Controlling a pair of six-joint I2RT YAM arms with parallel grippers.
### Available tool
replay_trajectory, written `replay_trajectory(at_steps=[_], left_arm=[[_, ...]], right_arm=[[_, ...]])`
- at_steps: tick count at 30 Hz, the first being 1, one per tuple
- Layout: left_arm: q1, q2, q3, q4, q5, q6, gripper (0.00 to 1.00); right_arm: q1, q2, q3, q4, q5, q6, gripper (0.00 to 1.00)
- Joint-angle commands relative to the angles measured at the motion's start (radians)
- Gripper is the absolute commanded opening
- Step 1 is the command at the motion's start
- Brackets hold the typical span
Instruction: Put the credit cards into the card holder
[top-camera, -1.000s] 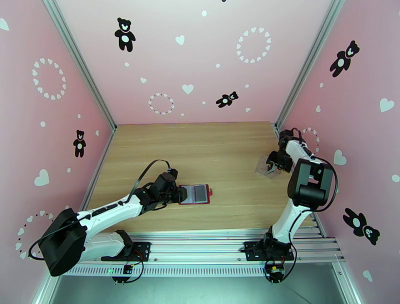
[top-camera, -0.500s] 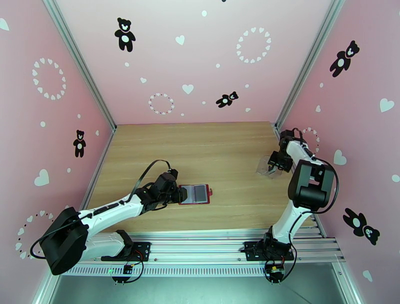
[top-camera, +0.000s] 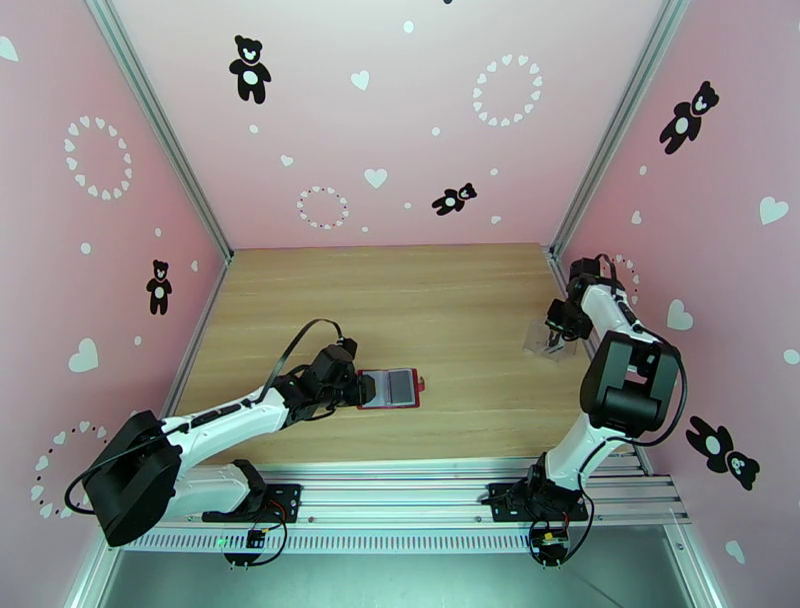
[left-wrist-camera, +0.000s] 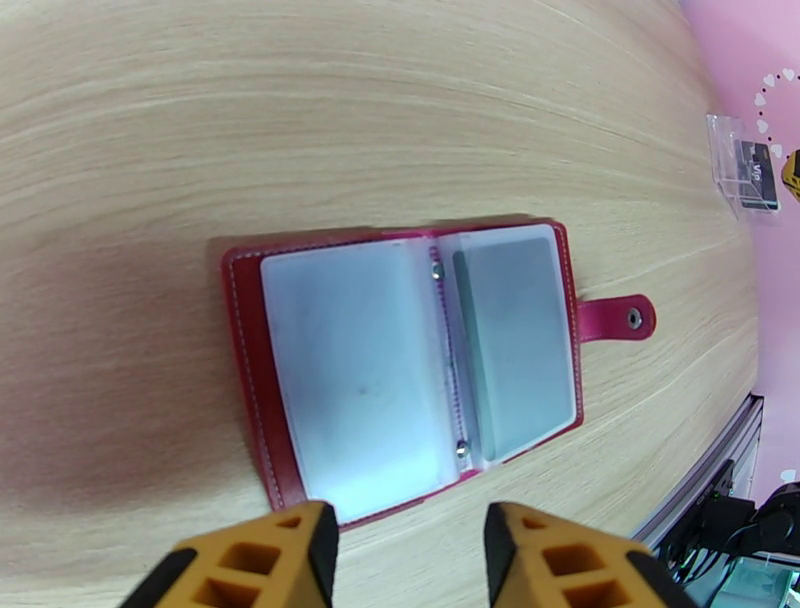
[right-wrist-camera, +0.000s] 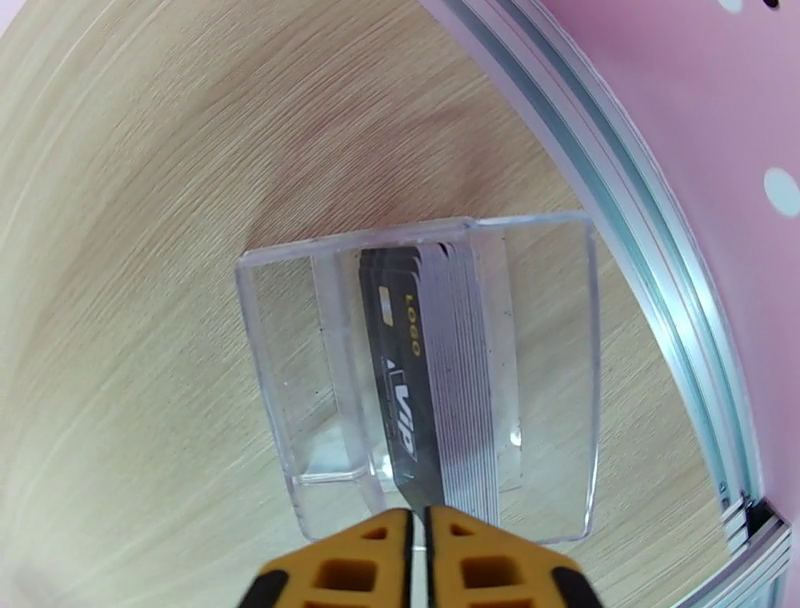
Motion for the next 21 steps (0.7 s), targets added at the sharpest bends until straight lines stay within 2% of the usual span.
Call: replay_trajectory(at_steps=[1, 7, 10, 14, 18, 21], left_arm=[[0.009, 0.01, -0.014, 0.019, 0.013, 0.011, 0.45], [0.008, -0.007, -0.02, 0.015, 0.007, 0.013, 0.45], [0.008, -0.019, -0.023, 0.011, 0.001, 0.017, 0.45], [0.01, -0.03, -0.024, 0.005, -0.003, 0.026, 0.45], [0.01, -0.031, -0.026, 0.005, -0.005, 0.032, 0.45], [0.012, -0.03, -0.027, 0.009, -0.001, 0.033, 0.45]], right_arm=[[-0.001, -0.005, -0.006, -0.002, -0.014, -0.005, 0.11], [-0.002, 0.014, -0.005, -0.003, 0.027, -0.002, 0.49], [-0.002, 0.048, 0.018, -0.013, 0.06, -0.006, 0.6], [-0.002, 0.133, 0.074, -0.048, 0.072, -0.019, 0.65], [0.001, 0.185, 0.092, -0.04, 0.034, -0.024, 0.65], [0.025, 0.199, 0.097, -0.036, -0.002, -0.042, 0.61]])
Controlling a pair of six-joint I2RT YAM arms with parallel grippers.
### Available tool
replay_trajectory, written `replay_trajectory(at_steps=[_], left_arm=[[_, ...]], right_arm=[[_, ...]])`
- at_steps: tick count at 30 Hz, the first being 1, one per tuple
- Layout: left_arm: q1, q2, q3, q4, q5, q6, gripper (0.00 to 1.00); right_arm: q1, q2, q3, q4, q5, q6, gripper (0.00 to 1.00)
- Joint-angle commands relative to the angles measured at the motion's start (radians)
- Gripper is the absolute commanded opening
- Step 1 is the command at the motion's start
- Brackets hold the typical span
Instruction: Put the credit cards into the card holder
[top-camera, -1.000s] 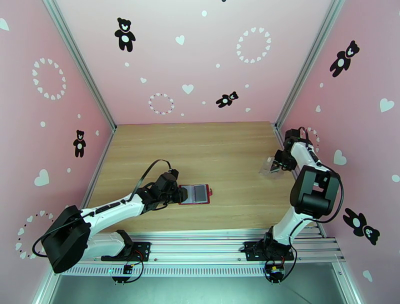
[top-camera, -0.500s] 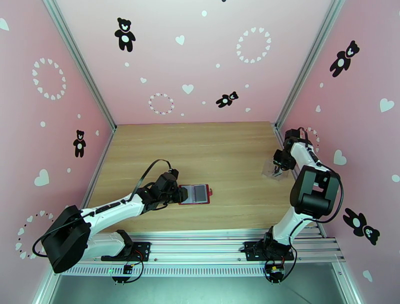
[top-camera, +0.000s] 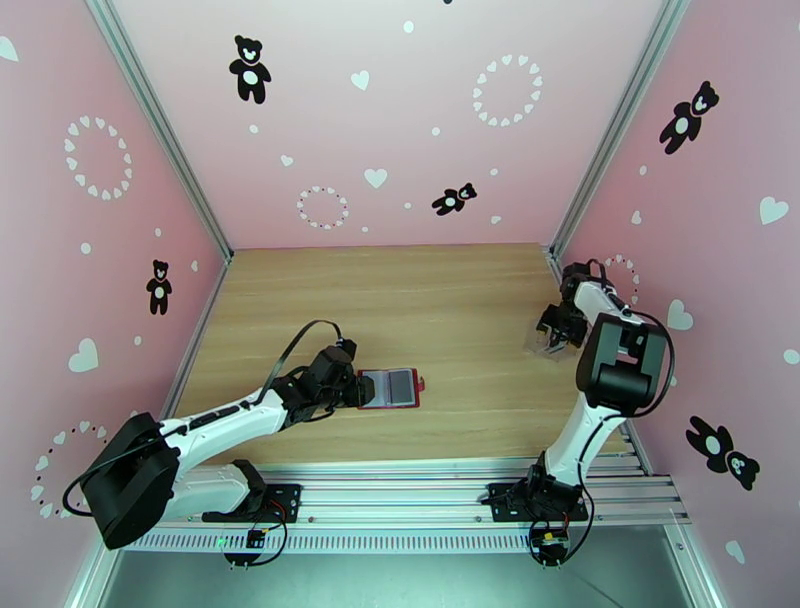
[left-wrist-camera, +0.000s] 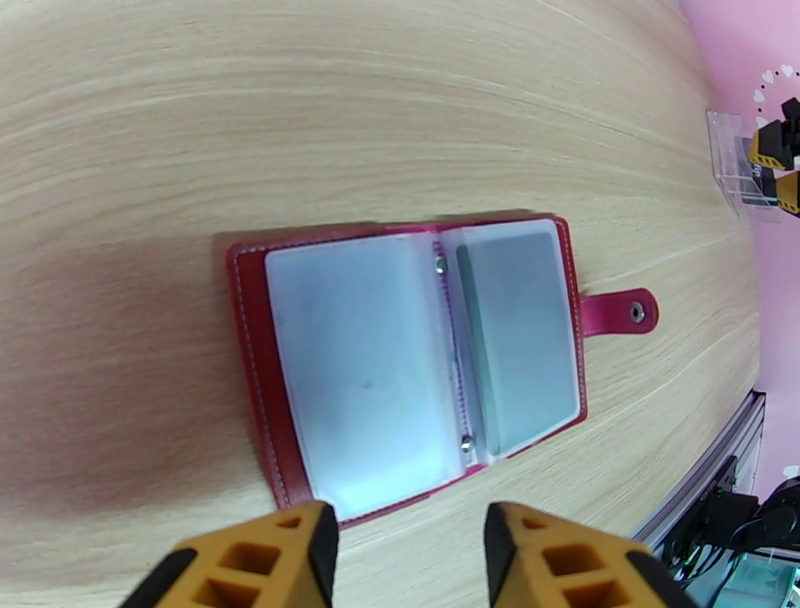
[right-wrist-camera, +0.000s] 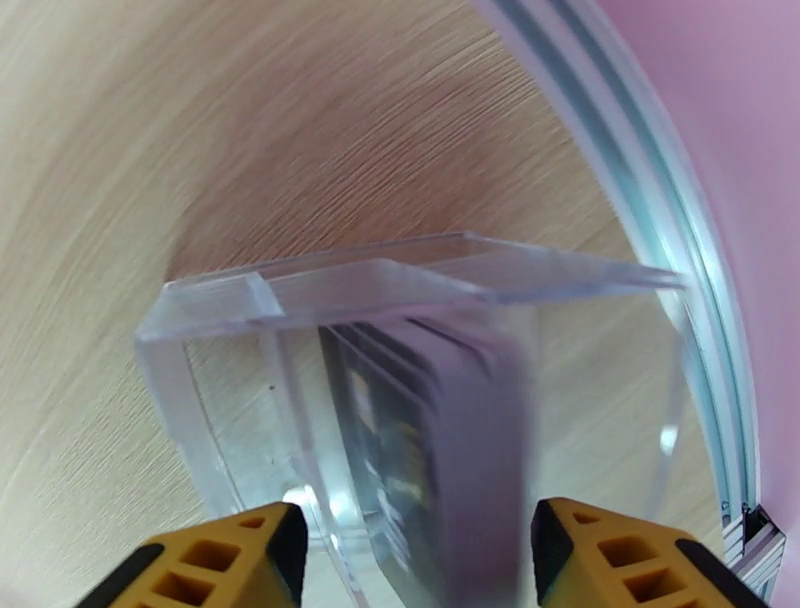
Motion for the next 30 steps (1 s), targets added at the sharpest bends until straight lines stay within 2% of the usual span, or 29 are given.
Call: replay_trajectory(at_steps=[1, 4, 8, 16, 19, 25, 30], left_arm=[[0.011, -0.015, -0.015, 0.011, 0.001, 0.018, 0.45], [0.011, -0.016, -0.018, 0.014, 0.003, 0.017, 0.45], [0.012, -0.019, -0.019, 0.013, 0.002, 0.017, 0.45], [0.012, -0.027, -0.019, -0.001, -0.005, 0.017, 0.45], [0.014, -0.033, -0.019, -0.008, -0.009, 0.017, 0.45], [0.013, -0.041, -0.019, -0.017, -0.014, 0.018, 0.45], [0.013, -0.041, -0.017, -0.02, -0.016, 0.018, 0.45]], right_arm=[[0.033, 0.024, 0.034, -0.026, -0.036, -0.025, 0.6], [0.076, 0.028, 0.028, -0.023, -0.106, -0.036, 0.55], [0.185, 0.022, 0.013, -0.017, -0.136, -0.046, 0.52], [0.461, 0.035, 0.021, -0.036, -0.128, -0.052, 0.49], [0.53, 0.028, 0.039, -0.048, -0.101, -0.037, 0.5], [0.577, -0.017, 0.105, -0.08, -0.107, -0.018, 0.59], [0.58, -0.056, 0.133, -0.102, -0.071, -0.027, 0.61]])
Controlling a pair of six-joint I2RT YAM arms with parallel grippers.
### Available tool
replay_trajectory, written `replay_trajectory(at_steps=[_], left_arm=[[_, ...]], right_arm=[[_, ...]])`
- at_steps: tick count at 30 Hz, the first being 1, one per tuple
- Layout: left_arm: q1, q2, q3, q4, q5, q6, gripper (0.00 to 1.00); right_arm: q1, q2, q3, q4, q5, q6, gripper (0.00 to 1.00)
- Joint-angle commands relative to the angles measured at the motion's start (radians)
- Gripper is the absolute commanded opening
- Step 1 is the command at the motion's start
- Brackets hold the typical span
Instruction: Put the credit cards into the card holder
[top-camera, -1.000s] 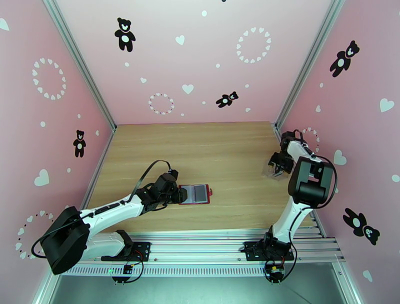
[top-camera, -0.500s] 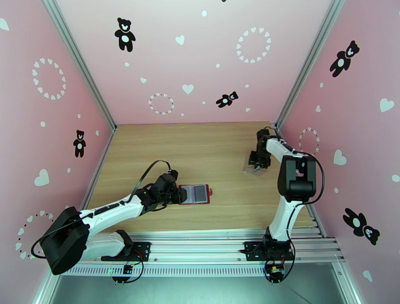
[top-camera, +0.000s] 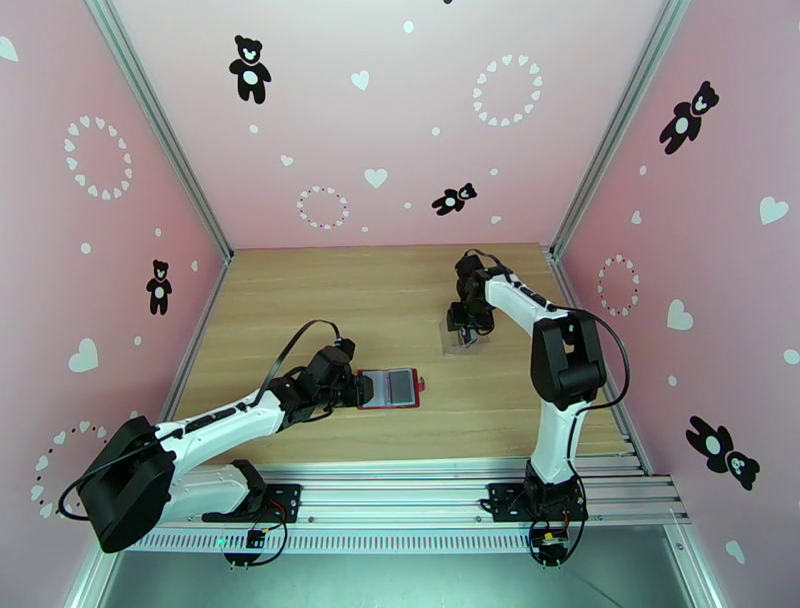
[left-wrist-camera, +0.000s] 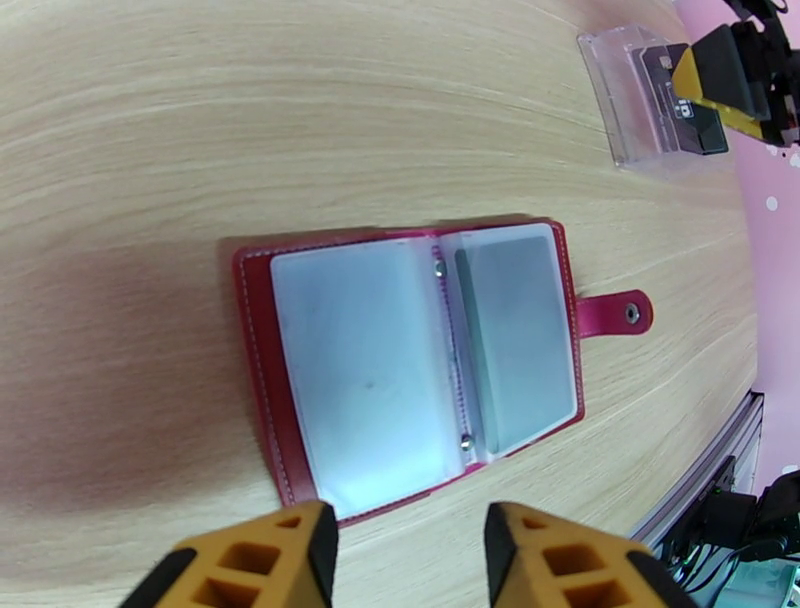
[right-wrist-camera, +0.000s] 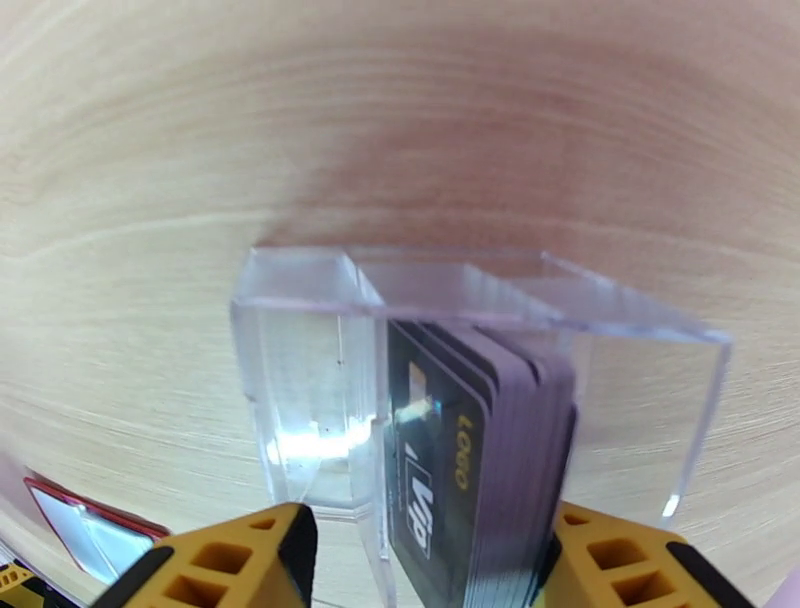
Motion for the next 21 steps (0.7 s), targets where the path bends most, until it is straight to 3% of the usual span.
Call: replay_trajectory(at_steps=[1, 8, 21], left_arm=[[0.007, -0.022, -0.012, -0.015, -0.016, 0.017, 0.45], [0.009, -0.021, -0.011, -0.019, -0.016, 0.016, 0.45], [0.009, -0.013, -0.011, -0.019, -0.018, 0.013, 0.45]], right_arm=[[0.004, -0.05, 0.039, -0.062, 0.058, -0.006, 0.61], [0.002, 0.017, 0.079, -0.109, 0.169, -0.046, 0.6], [0.001, 0.095, 0.083, -0.128, 0.181, -0.059, 0.6]])
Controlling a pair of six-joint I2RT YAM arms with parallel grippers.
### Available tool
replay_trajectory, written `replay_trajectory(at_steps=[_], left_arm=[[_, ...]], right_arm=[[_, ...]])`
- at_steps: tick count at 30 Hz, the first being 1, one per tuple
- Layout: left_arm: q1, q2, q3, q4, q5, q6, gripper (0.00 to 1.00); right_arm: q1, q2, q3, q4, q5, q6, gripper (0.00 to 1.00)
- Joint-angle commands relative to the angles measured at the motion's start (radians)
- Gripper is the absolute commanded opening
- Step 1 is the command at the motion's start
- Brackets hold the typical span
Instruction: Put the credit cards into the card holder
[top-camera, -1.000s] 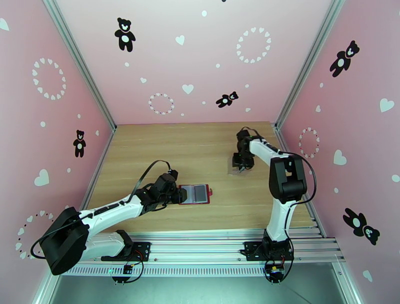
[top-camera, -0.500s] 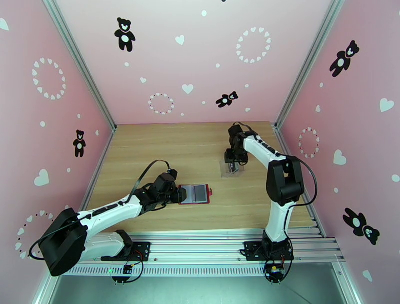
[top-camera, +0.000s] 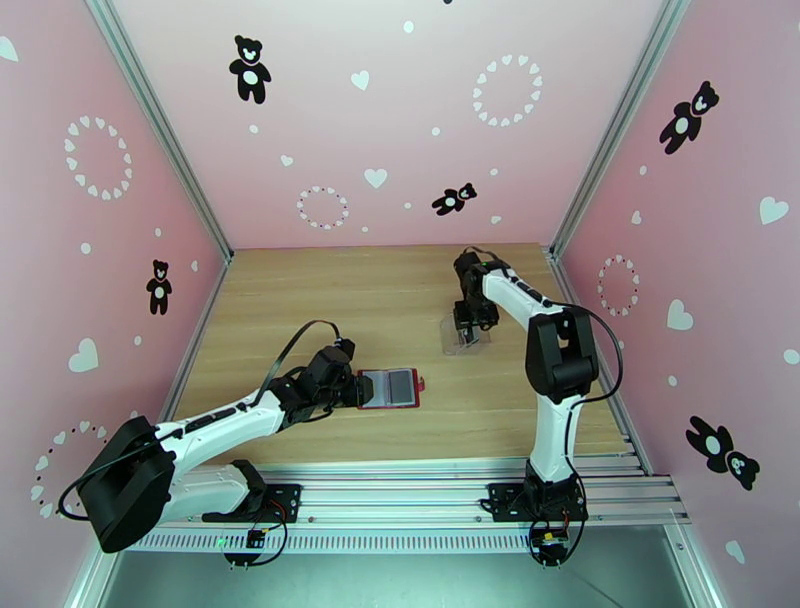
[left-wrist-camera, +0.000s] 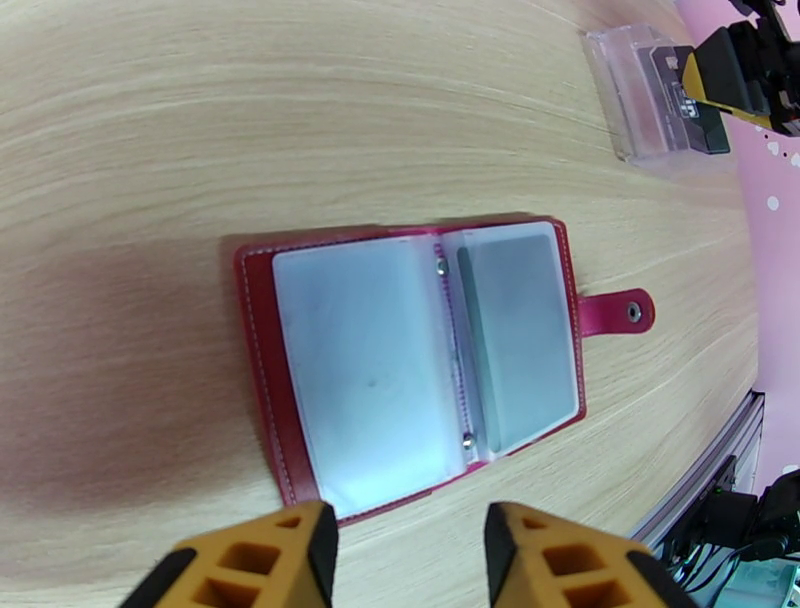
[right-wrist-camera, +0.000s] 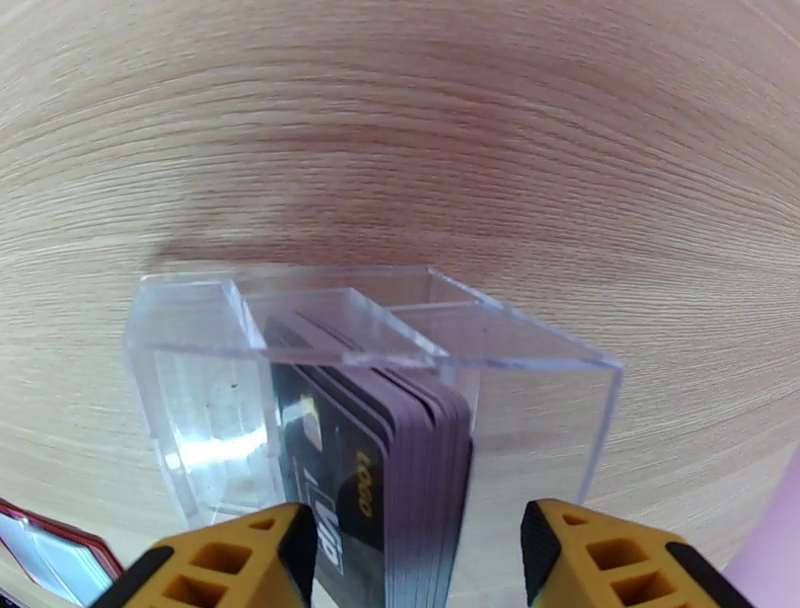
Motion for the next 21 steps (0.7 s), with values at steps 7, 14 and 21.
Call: replay_trajectory(at_steps=[7, 14, 21], left_arm=[[0.009, -0.003, -0.011, -0.012, -0.016, 0.013, 0.45], [0.009, -0.003, -0.011, -0.012, -0.016, 0.014, 0.45], [0.009, -0.003, -0.011, -0.011, -0.014, 0.012, 0.45]], right_arm=[[0.001, 0.011, 0.02, -0.056, 0.098, 0.008, 0.56], [0.007, -0.027, 0.014, -0.049, 0.036, 0.016, 0.57], [0.009, -0.086, -0.005, -0.048, 0.107, 0.032, 0.68]])
